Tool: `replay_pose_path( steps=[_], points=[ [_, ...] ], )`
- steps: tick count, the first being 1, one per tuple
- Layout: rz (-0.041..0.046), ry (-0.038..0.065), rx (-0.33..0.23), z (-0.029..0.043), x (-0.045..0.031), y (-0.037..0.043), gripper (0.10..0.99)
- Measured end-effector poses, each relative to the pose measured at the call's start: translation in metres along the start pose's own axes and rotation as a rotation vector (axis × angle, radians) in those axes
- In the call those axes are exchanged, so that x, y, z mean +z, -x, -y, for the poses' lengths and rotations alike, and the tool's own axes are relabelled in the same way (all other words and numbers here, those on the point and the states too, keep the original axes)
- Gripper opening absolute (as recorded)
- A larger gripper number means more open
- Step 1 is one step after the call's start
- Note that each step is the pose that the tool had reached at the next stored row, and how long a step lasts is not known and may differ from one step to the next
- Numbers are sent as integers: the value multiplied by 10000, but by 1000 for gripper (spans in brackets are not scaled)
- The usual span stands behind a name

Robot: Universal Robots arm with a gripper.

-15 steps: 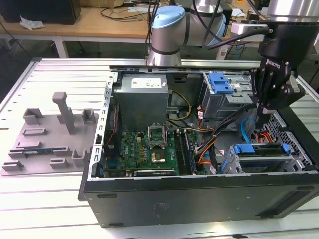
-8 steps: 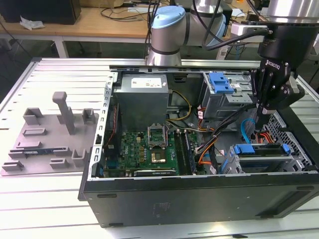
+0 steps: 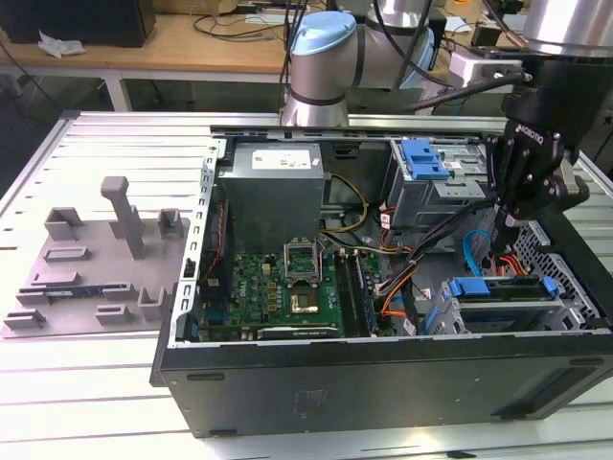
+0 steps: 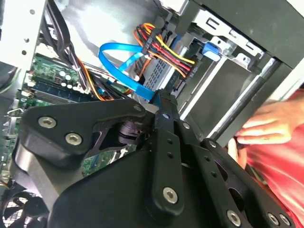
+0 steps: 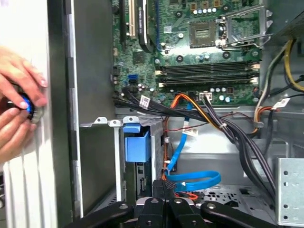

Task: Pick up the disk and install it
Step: 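Insert the second disk wire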

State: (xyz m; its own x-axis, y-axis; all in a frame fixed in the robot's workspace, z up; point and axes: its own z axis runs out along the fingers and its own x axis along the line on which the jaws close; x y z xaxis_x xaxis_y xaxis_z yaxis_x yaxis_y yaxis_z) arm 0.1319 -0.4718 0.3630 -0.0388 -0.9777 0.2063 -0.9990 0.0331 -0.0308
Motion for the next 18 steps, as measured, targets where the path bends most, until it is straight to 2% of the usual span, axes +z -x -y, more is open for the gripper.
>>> replay_pose_path(
  steps=[2,3,4,7,9,10,11,13,14,16,18],
  points=[
    [231,-8,9,1,9,-43,102],
    [304,-8,11,2,15,-67,102],
    [416,-8,16,3,21,-99,102],
    [1036,-30,39,7,43,-203,102],
    [1283,-39,49,8,50,-235,102],
    [1522,-47,58,9,57,-265,102],
    [1648,-50,63,9,60,-284,102],
    [1838,-51,69,11,69,-326,102],
    [1896,-50,71,11,74,-348,102],
    [2091,-46,78,13,89,-418,102],
    [2208,-42,81,15,96,-450,102]
  ],
)
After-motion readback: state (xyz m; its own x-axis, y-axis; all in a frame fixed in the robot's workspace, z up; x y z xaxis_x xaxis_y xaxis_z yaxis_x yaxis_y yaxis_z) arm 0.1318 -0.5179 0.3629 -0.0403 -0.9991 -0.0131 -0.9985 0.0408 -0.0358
